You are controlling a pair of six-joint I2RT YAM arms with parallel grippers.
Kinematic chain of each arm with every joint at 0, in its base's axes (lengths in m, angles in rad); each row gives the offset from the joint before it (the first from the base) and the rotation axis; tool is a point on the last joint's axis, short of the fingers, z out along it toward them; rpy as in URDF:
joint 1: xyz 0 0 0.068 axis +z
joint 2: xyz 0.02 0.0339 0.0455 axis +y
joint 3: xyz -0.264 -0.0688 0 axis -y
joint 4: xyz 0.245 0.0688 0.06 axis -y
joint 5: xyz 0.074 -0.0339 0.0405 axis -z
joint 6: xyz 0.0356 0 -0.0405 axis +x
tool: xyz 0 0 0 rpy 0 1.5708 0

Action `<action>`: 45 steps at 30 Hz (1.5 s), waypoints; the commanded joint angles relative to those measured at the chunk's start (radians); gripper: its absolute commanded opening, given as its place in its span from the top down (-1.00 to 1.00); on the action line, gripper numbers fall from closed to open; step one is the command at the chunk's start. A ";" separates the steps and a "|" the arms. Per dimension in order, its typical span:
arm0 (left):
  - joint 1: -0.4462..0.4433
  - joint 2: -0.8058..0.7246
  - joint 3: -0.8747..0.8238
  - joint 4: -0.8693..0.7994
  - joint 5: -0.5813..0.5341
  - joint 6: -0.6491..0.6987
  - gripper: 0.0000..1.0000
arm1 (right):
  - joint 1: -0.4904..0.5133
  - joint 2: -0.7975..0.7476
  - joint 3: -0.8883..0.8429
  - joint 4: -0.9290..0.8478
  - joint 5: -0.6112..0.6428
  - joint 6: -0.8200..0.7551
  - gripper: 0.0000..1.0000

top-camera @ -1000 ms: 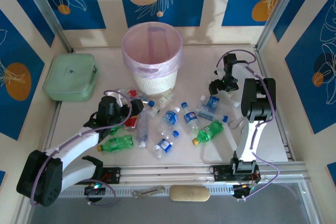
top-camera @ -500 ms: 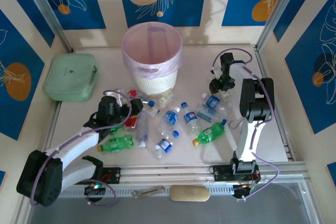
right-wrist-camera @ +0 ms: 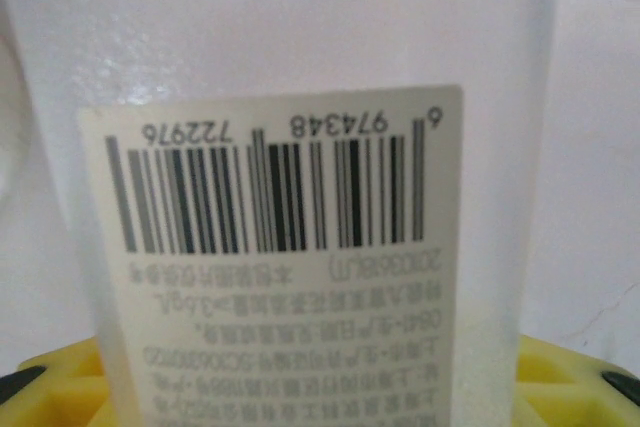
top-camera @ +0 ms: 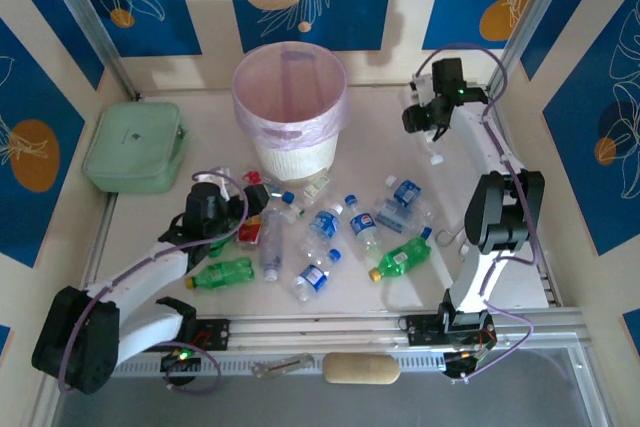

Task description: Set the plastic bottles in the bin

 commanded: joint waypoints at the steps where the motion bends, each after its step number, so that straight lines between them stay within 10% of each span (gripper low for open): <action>1: 0.023 -0.019 -0.010 0.031 -0.033 -0.026 -0.99 | 0.049 -0.051 0.062 -0.016 -0.082 0.094 -0.05; 15: 0.113 -0.103 -0.074 0.044 -0.018 -0.070 -0.99 | 0.403 -0.012 0.515 0.084 -0.032 0.097 -0.07; 27: 0.127 -0.240 -0.114 -0.037 -0.020 -0.043 -0.99 | 0.496 0.416 1.066 0.057 -0.081 0.053 -0.11; 45: 0.132 -0.309 -0.134 -0.075 -0.040 -0.024 -0.99 | 0.562 0.482 0.826 -0.002 -0.101 0.128 -0.13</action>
